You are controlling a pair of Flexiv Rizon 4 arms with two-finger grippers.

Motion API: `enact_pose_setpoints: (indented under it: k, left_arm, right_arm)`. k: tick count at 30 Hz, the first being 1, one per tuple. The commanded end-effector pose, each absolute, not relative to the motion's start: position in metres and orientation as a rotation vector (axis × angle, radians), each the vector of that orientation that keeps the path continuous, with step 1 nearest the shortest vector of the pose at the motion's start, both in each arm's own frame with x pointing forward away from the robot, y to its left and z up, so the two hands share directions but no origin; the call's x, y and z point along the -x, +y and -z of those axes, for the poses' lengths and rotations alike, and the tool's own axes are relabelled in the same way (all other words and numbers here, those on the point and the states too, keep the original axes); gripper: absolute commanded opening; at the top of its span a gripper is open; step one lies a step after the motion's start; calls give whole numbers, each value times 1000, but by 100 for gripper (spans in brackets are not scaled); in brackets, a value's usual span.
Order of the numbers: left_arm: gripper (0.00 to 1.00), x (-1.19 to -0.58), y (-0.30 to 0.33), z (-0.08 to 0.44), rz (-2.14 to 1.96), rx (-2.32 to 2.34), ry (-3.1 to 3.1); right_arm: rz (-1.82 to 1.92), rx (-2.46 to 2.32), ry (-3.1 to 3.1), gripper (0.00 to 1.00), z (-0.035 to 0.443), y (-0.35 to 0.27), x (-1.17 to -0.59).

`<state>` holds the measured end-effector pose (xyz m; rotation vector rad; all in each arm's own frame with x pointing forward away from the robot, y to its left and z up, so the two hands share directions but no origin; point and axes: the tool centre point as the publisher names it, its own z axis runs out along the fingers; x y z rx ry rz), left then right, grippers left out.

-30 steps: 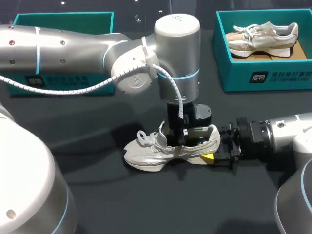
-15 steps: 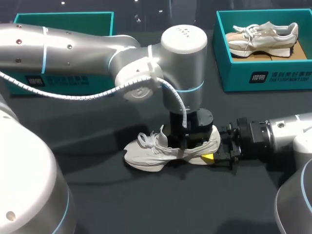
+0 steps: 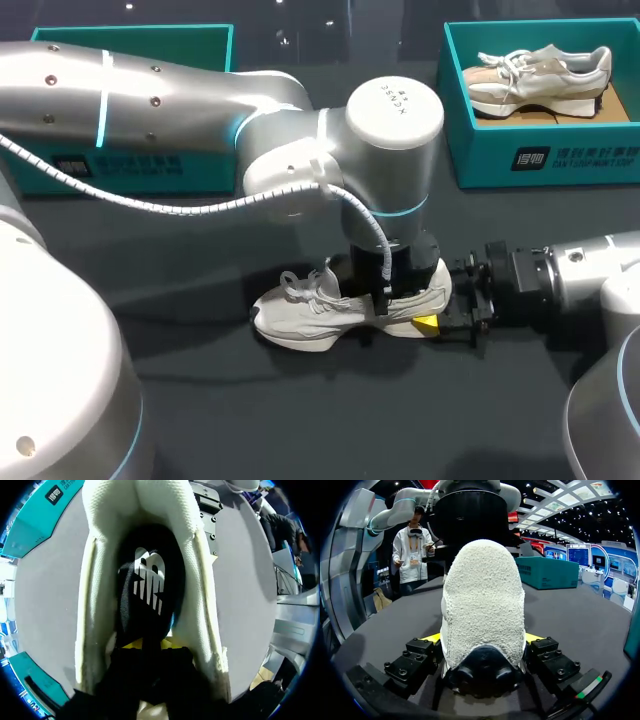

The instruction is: Take the shoe out of the shoebox, open the shoe tongue, remove and reinsert the insole, then place the shoe into the shoebox

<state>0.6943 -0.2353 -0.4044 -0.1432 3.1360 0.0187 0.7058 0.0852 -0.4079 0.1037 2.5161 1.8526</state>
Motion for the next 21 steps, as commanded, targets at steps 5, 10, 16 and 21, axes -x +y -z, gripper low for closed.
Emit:
enact_pose_setpoints:
  k: [5,10,16,21]
  left_arm:
    - [0,-703,-224,417,18,196,3118]
    - [0,-706,-217,403,125,255,3136]
    - [0,-705,-211,383,314,302,3177]
    - [0,-700,-212,368,437,288,3194]
  right_arm:
    - [-1848,-105,2518,0,408,88,-704]
    - [-1848,-105,2518,0,408,88,-704]
    - [-1848,-105,2518,0,408,88,-704]
    - [-1848,-105,2518,0,408,88,-704]
